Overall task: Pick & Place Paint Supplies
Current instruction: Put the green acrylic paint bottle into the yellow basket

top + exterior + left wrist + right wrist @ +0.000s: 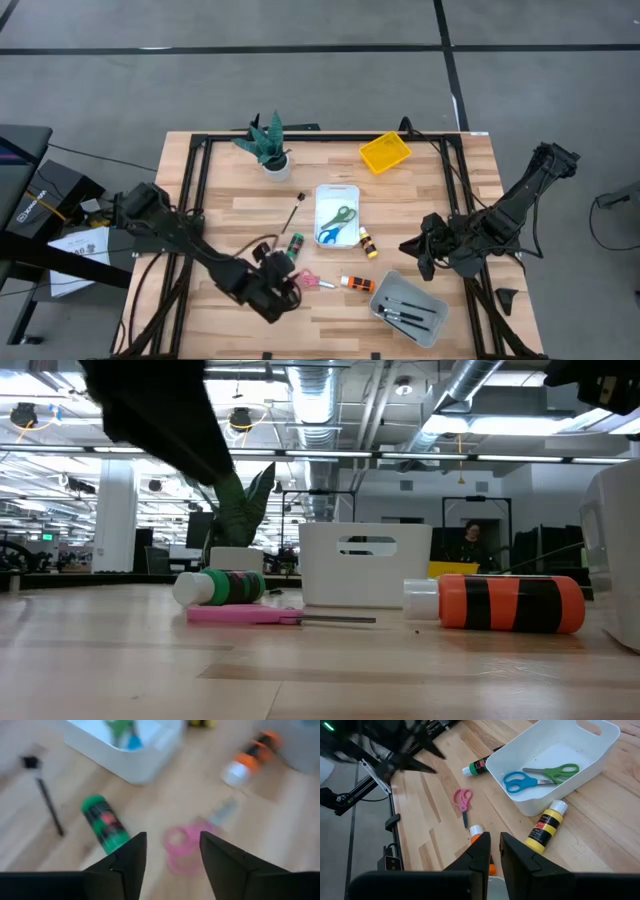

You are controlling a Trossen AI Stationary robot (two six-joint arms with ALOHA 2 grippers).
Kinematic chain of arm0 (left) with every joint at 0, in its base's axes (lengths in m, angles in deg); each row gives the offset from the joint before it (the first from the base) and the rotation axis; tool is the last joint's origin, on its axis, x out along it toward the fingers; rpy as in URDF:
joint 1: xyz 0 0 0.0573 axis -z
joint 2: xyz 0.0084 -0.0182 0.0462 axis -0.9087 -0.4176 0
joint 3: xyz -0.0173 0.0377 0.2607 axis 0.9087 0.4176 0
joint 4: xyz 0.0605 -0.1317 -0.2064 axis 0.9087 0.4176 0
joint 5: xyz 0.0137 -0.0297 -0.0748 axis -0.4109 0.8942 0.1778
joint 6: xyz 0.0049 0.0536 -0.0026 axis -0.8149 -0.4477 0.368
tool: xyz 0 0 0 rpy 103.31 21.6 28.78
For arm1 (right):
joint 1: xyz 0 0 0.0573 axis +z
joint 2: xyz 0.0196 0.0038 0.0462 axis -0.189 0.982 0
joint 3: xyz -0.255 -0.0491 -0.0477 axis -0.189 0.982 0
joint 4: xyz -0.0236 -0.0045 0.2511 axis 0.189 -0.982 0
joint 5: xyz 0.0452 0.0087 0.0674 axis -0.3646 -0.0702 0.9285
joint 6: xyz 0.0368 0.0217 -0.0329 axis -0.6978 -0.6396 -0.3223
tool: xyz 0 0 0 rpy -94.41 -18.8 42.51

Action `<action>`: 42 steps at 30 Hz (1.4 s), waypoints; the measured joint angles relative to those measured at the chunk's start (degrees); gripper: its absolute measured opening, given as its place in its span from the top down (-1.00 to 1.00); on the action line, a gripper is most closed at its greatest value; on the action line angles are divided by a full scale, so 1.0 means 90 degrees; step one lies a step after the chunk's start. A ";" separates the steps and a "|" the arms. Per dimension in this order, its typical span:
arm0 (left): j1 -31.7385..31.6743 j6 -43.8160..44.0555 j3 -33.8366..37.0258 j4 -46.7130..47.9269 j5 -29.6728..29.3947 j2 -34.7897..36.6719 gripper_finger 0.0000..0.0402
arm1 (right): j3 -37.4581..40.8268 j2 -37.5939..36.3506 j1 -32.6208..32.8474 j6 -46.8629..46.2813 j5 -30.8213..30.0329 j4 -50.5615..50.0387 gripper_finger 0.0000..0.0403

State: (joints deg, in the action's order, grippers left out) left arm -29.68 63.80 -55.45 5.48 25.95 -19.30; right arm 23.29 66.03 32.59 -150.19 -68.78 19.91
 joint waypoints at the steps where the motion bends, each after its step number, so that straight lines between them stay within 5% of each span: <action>1: -0.0019 0.0058 0.0000 0.0011 -0.0116 -0.0160 0.07 | 0.0000 -0.0002 0.0000 0.0000 0.0000 0.0000 0.81; 12: 0.0015 0.1709 0.0007 0.0519 -0.0393 -0.1223 0.02 | 0.0000 -0.0002 0.0019 -0.0082 0.0143 0.0002 0.81; 42: 0.0070 0.1729 0.1044 -0.0875 -0.0345 -0.1083 0.04 | 0.0000 -0.0002 0.0067 -0.0226 0.0166 -0.0005 0.81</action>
State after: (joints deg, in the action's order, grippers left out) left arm -29.05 79.35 -46.05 -2.40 22.85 -29.05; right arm 23.29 66.01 33.20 -152.22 -67.29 19.87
